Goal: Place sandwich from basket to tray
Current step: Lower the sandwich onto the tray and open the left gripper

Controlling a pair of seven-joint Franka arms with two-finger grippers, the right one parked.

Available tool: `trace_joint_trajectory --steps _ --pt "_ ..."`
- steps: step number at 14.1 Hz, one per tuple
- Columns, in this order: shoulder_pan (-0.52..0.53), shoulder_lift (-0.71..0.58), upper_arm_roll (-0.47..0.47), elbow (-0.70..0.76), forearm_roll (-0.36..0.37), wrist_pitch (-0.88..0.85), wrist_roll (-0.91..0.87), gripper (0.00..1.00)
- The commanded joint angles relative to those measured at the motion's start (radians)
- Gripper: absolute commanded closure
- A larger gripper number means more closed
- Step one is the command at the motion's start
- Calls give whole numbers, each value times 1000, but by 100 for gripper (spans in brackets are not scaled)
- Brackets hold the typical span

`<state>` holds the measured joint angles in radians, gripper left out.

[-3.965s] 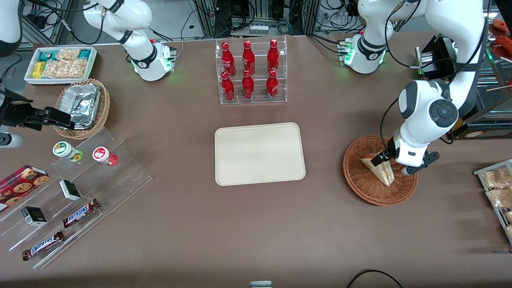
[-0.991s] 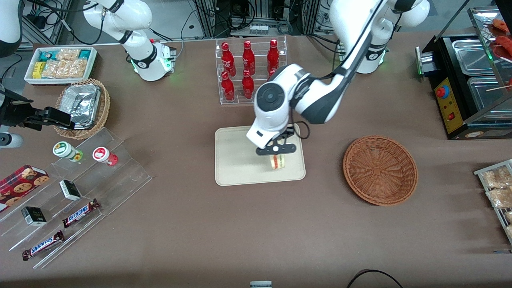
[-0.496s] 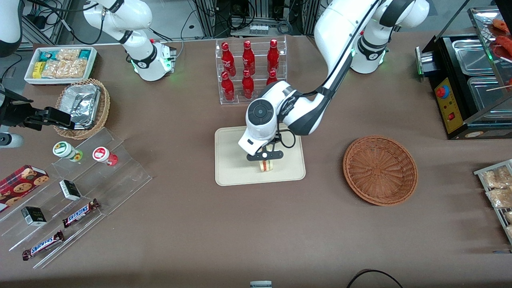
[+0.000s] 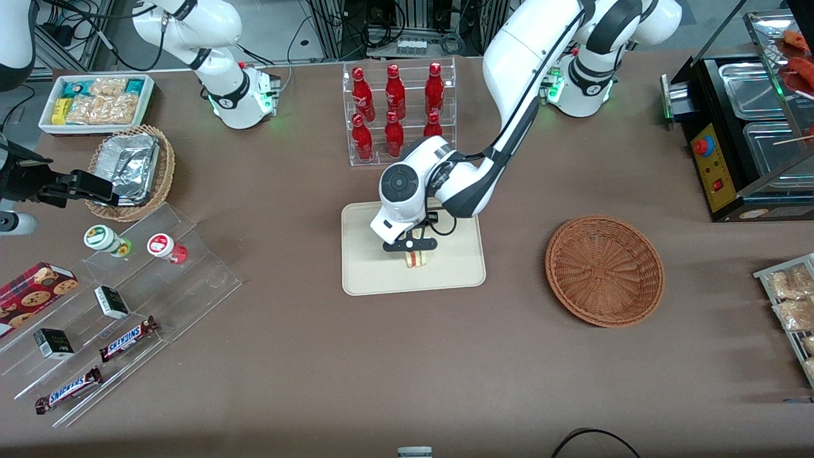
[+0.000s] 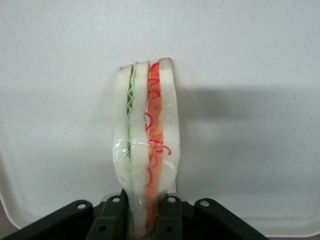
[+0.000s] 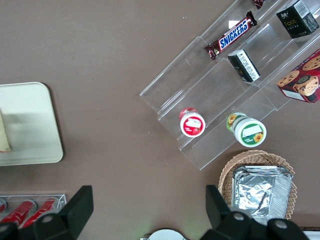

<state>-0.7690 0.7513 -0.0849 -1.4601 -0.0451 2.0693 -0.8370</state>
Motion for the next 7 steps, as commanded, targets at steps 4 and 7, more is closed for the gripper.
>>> trace_joint_trajectory --steps 4,7 --pt "-7 -13 17 37 -19 -15 -10 0" --pt "3 -79 30 26 -10 -46 -8 0"
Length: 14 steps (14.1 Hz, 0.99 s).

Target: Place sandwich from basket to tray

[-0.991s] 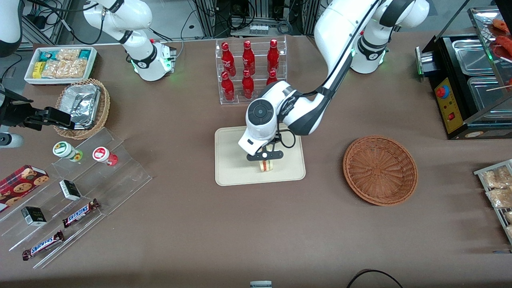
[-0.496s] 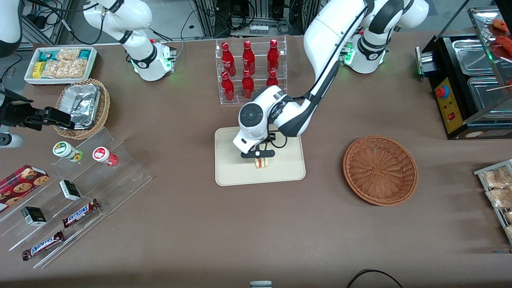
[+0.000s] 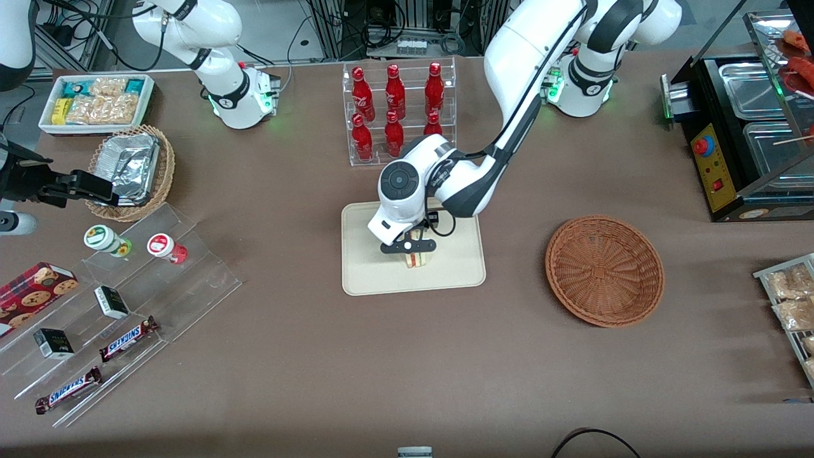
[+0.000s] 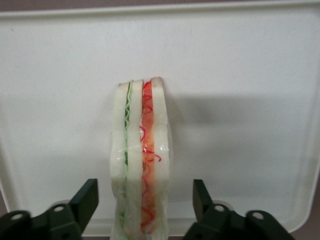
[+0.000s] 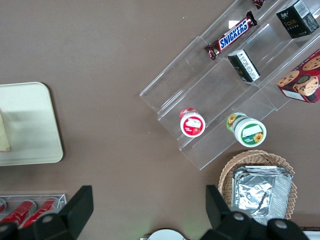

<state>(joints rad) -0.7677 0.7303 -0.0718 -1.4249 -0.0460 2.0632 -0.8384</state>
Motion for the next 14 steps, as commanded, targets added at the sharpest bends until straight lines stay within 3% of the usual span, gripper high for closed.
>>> trace_joint_trajectory --steps 1,8,14 --pt "25 -83 21 -8 -8 -66 -7 0" --pt "177 -356 21 -35 35 -332 19 0" --pt "428 -665 21 -198 38 -489 347 0"
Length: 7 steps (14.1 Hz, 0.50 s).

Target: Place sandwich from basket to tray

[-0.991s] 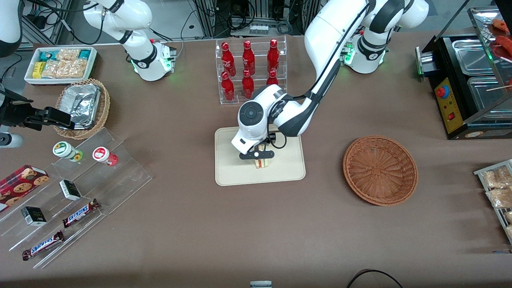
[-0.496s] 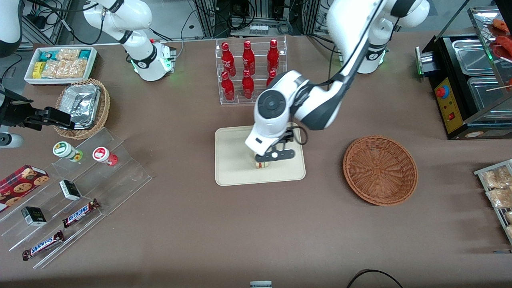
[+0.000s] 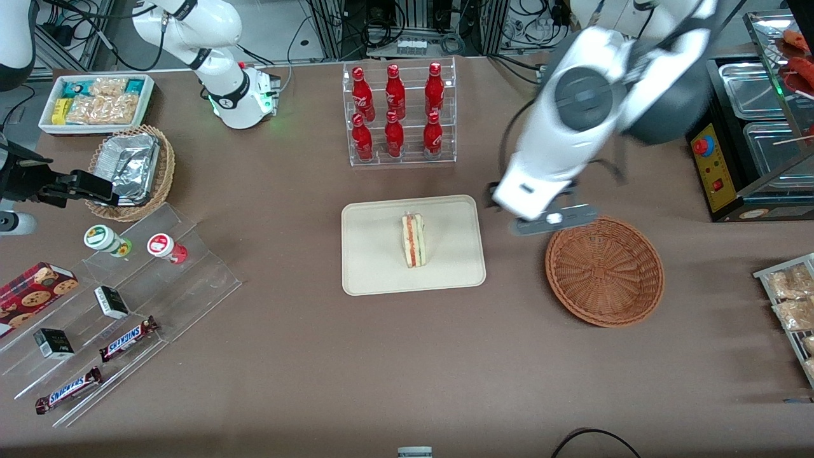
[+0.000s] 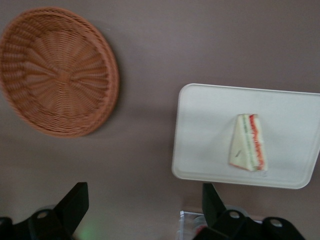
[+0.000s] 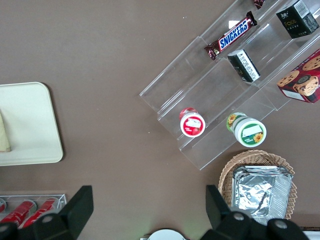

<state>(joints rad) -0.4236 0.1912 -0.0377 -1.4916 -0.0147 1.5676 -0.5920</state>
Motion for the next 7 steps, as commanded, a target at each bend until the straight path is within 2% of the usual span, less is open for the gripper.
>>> trace_joint_trajectory --steps 1,7 --pt "120 -156 -11 -153 9 6 145 0" --pt "290 -202 -11 -161 36 -12 380 0"
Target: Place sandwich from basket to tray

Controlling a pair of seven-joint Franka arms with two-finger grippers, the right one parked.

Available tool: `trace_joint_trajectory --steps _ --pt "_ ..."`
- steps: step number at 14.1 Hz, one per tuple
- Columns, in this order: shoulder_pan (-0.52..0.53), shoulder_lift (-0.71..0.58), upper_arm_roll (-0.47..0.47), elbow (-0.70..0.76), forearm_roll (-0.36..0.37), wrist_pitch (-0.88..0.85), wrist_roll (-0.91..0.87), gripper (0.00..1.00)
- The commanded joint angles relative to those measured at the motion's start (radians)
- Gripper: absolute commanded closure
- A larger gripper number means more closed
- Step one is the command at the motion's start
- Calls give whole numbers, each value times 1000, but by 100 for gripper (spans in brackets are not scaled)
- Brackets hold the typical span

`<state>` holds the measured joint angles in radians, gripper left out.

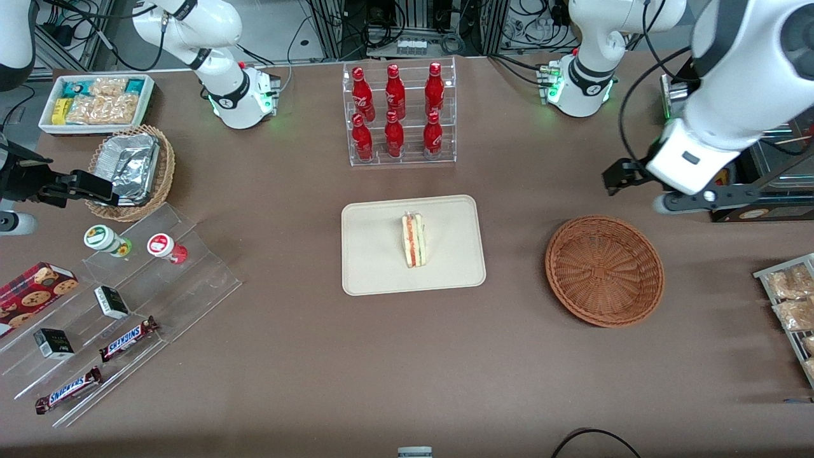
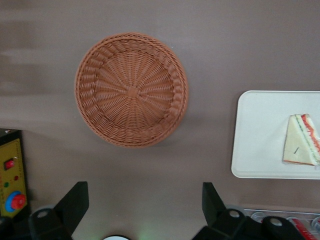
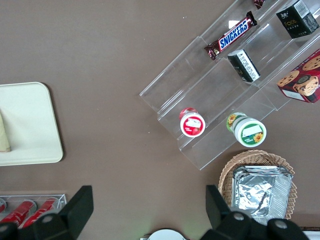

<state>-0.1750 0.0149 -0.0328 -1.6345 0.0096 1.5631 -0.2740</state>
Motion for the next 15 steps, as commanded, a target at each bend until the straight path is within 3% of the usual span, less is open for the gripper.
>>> trace_joint_trajectory --steps 1,7,15 --pt "69 -24 -16 -13 10 -15 97 0" --pt "91 -53 17 -8 12 -41 202 0" --pt "127 -23 -2 45 4 -35 210 0"
